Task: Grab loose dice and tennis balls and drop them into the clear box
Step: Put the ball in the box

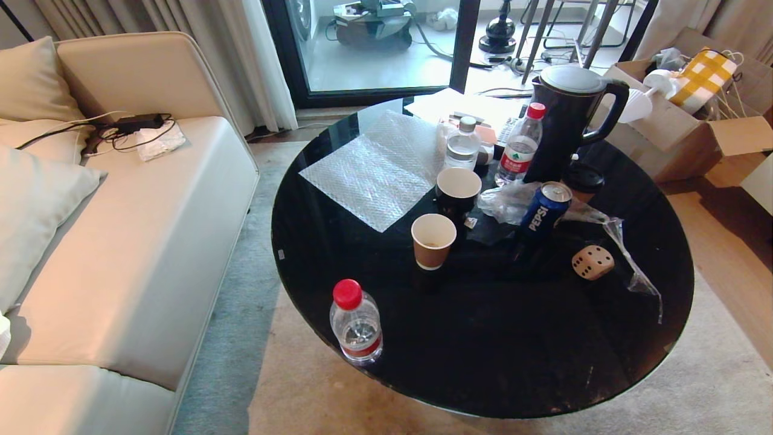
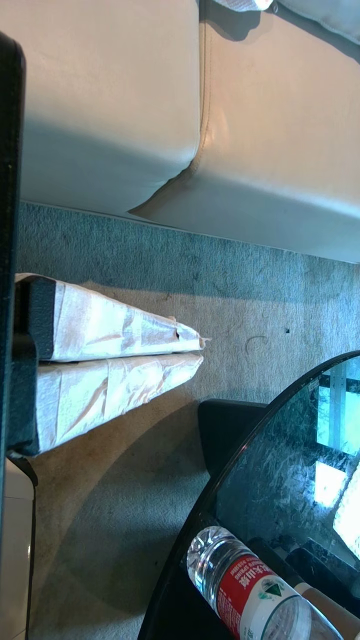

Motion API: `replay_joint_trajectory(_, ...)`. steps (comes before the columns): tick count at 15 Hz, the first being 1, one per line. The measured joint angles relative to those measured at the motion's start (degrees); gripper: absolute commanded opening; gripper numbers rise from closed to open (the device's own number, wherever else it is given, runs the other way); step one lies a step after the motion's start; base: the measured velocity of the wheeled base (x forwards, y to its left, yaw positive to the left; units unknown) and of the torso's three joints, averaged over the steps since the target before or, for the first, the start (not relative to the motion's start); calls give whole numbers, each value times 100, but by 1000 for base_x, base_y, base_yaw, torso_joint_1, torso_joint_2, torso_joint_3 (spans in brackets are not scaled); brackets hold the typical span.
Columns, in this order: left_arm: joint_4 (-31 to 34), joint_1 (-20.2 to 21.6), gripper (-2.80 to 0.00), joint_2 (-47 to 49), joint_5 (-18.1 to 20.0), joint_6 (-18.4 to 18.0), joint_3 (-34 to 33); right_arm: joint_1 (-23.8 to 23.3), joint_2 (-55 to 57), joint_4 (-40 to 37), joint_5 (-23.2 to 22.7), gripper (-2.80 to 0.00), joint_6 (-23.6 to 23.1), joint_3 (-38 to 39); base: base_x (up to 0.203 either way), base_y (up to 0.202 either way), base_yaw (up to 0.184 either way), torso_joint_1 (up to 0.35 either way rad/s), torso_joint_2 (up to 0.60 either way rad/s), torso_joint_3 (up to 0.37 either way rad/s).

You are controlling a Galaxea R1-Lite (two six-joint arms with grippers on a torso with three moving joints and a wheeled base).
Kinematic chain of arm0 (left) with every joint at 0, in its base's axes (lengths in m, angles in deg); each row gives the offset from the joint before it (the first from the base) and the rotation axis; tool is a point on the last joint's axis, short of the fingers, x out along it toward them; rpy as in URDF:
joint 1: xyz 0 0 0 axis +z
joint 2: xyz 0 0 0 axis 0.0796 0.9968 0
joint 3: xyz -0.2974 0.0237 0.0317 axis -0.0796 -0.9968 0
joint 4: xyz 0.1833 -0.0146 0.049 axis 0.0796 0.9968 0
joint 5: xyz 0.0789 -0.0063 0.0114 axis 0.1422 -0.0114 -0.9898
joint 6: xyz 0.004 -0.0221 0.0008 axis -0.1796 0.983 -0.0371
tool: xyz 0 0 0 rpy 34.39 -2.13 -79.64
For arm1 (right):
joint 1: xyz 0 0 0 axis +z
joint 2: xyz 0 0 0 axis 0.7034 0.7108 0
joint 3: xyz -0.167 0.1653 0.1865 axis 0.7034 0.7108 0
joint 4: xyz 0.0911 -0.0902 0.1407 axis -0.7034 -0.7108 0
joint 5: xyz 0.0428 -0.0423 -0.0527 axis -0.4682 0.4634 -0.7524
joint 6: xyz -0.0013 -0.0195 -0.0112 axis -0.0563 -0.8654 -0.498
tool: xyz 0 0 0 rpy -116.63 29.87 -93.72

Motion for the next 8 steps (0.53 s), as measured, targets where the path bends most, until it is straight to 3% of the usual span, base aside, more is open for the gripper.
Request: replay_joint_trajectory(8, -1, 0, -280, 0, 0, 0, 0, 0, 1, -2, 0, -280, -1, -2, 0, 0, 0, 0, 0, 0)
